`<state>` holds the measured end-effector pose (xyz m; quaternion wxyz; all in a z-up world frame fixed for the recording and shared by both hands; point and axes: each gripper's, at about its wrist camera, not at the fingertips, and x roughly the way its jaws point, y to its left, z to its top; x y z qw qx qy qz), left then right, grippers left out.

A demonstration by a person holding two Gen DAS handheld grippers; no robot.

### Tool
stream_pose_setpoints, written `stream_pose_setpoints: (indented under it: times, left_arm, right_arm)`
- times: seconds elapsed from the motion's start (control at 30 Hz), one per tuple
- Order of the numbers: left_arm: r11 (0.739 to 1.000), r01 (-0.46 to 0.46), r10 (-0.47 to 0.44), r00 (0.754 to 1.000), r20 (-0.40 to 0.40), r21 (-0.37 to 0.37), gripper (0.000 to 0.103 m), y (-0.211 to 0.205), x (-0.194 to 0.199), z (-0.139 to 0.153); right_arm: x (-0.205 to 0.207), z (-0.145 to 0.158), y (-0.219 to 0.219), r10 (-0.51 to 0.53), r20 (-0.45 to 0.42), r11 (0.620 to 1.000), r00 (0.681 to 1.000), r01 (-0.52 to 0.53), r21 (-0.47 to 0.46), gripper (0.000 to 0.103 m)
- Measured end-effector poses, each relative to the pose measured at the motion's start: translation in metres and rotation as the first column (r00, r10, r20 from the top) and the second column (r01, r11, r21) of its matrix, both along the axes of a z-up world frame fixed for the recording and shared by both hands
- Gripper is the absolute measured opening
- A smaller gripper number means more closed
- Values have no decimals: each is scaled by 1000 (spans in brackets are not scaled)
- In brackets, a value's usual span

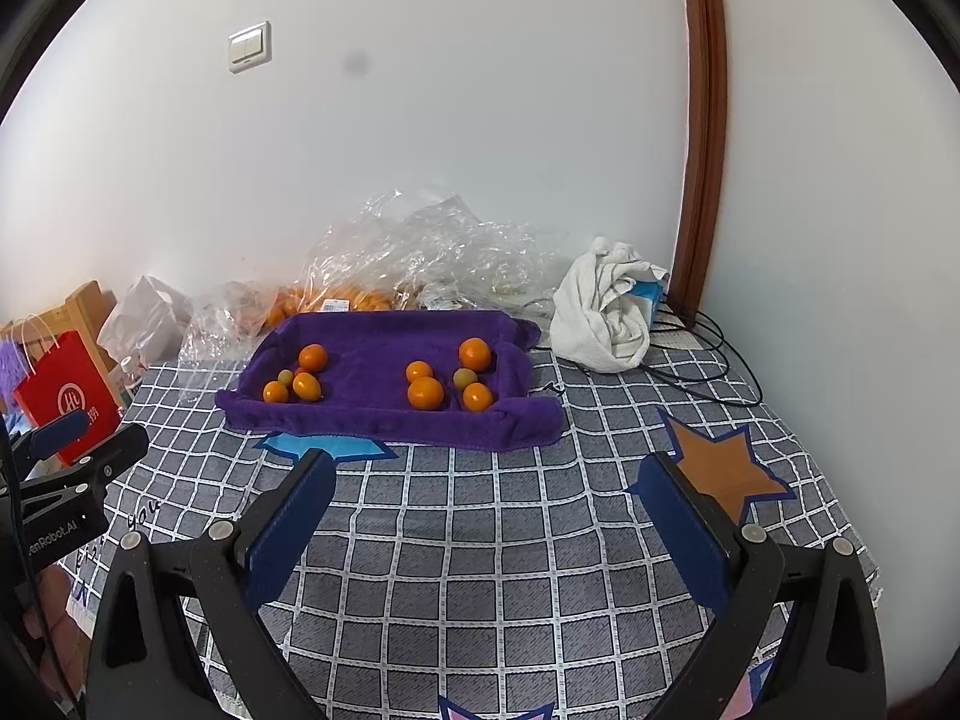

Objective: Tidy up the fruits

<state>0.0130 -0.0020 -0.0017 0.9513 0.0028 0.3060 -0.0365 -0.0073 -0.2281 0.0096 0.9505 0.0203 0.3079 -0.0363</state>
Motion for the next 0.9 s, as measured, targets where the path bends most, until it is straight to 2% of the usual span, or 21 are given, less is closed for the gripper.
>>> stream_pose_setpoints:
  times: [0.9]
  left_arm:
    - [1000, -3, 3, 1000, 2, 0, 84, 0, 0, 1]
  right_arm:
    - [-1, 1, 1, 0, 4, 1000, 1000, 0, -1, 100]
